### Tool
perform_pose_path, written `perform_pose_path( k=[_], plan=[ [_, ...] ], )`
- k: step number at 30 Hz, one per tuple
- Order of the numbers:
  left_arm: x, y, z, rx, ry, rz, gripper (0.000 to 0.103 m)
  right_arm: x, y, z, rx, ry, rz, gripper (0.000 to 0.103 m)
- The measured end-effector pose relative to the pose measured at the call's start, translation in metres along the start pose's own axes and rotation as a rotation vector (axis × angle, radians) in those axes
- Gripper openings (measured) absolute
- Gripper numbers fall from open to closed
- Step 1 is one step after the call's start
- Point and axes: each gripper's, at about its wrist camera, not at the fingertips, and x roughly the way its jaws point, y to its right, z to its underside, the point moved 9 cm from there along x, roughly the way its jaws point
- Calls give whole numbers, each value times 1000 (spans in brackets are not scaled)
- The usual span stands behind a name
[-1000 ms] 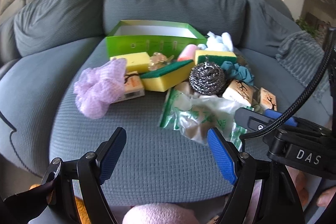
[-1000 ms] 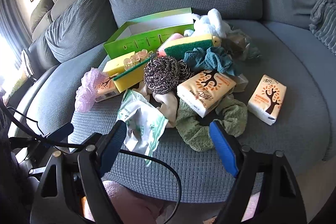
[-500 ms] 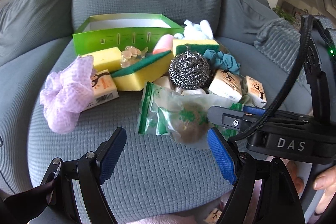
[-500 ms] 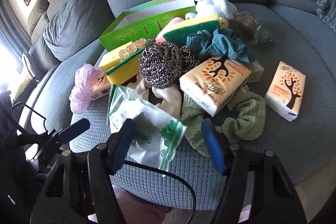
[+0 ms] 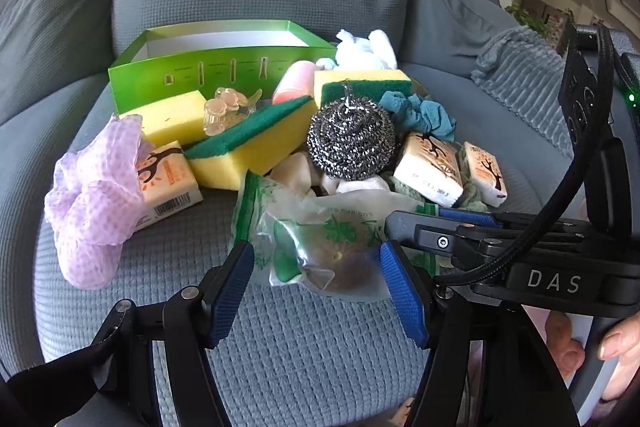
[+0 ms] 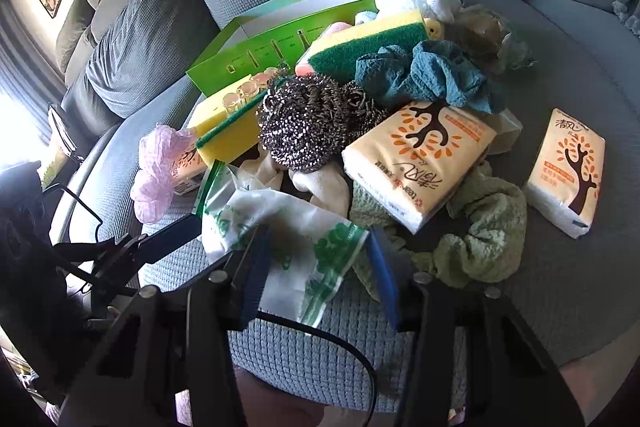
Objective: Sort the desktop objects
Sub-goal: 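Close the right gripper on the clear green-printed plastic bag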
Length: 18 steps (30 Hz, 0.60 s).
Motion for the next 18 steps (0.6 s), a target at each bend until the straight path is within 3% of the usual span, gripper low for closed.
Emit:
perform_pose_path(
  k=[8,12,18],
  plan=[
    [4,-5,-3,6,3,-23,69,4,1,-2,1,-11,-6,37],
    [2,-10,-3,4,7,-38,69,4,0,-4,-13,-10,1,22],
    [6,-11,-4,0,-13,-21,69,8,2,-5,9,-27,-16,25]
  ],
)
